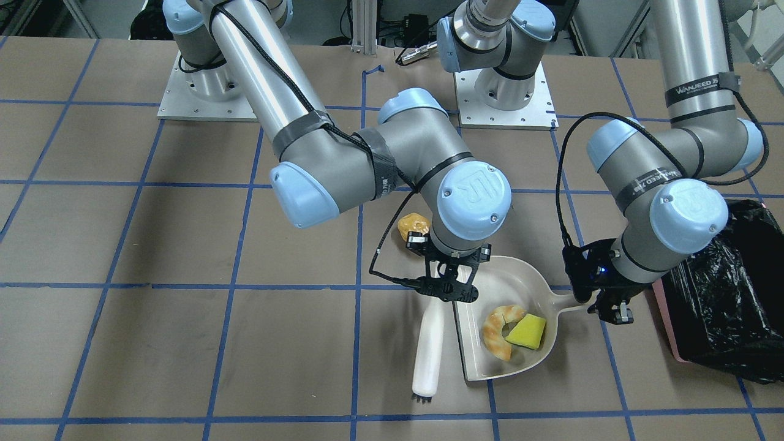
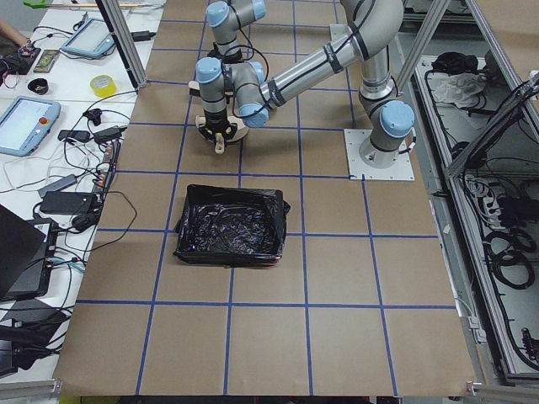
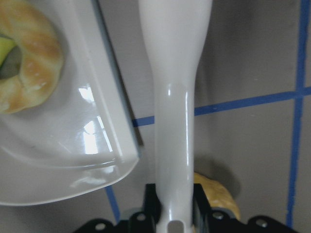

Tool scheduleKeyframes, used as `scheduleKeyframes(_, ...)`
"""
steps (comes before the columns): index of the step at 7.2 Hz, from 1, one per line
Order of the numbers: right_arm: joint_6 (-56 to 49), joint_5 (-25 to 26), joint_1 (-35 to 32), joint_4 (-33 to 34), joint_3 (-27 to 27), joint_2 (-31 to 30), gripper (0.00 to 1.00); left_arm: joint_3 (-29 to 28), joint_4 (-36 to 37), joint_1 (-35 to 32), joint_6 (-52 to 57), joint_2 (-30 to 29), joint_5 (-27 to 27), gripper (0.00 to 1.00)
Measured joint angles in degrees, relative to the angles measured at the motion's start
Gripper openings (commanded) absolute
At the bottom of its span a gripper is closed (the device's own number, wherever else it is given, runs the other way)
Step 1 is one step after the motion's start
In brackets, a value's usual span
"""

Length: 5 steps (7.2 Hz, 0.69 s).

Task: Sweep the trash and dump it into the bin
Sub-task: 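Move the brush with the right gripper behind the yellow potato toy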

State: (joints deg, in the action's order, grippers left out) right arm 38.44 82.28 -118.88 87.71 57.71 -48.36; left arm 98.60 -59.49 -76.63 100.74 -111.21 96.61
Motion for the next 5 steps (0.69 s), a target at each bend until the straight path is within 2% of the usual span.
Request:
scheduleKeyframes(1, -2.19, 2.3, 1.82, -3.98, 2.28, -2.68, 0.0, 2.97, -0.24, 0.17, 1.38, 2.43, 0.61, 0.05)
scheduleKeyframes(2, -3.19, 3.38, 3.3, -5.99, 6.99, -6.39, 0.0, 6.49, -0.12, 0.25, 2.33, 4.88, 0.89, 0.05)
scheduleKeyframes(3, -3.27, 3.58, 4.0, -6.45, 13.72, -11.4, 0.0, 10.03, 0.0, 0.22, 2.87, 7.53, 1.01, 0.05)
scheduleKeyframes(5, -2.61, 2.98, 3.75, -2.15, 28.53, -21.57, 0.0, 15.33, 0.0, 0.05, 3.83, 12.8, 1.37, 0.05)
